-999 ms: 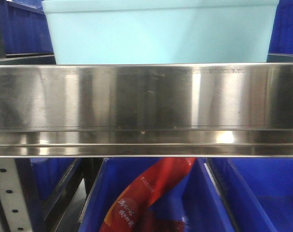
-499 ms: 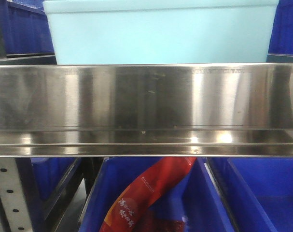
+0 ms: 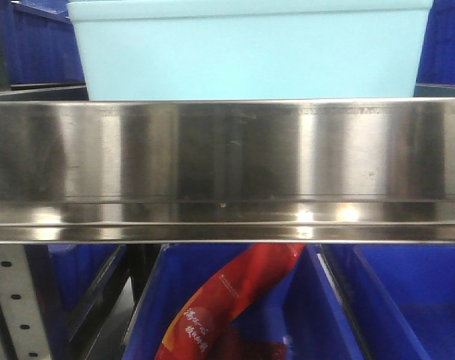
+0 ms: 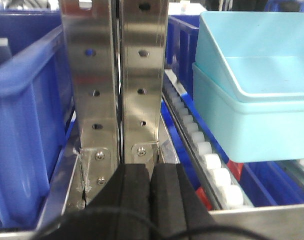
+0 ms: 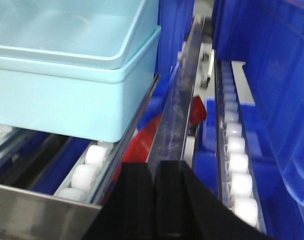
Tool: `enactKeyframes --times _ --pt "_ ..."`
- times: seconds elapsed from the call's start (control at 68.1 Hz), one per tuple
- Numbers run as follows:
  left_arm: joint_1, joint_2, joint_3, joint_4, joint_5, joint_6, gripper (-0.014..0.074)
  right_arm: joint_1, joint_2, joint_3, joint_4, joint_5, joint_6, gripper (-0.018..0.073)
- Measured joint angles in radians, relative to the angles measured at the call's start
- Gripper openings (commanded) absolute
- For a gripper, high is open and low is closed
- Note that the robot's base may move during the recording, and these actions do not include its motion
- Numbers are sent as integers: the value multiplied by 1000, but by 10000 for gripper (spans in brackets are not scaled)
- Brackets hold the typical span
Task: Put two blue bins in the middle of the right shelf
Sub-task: 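Lower the light blue bin onto the shelf rollers with both grippers, then open both grippers and pull them back from the bin walls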
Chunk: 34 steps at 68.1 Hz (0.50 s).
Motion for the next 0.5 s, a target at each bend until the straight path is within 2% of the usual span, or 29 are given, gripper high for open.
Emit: enactKeyframes --times 0.264,0.499 --pt "0 -195 209 11 -236 -2 -111 0 -235 123 -2 -86 2 -160" --pt "0 -218 237 15 -269 -2 -111 0 -269 148 -2 -93 1 -160"
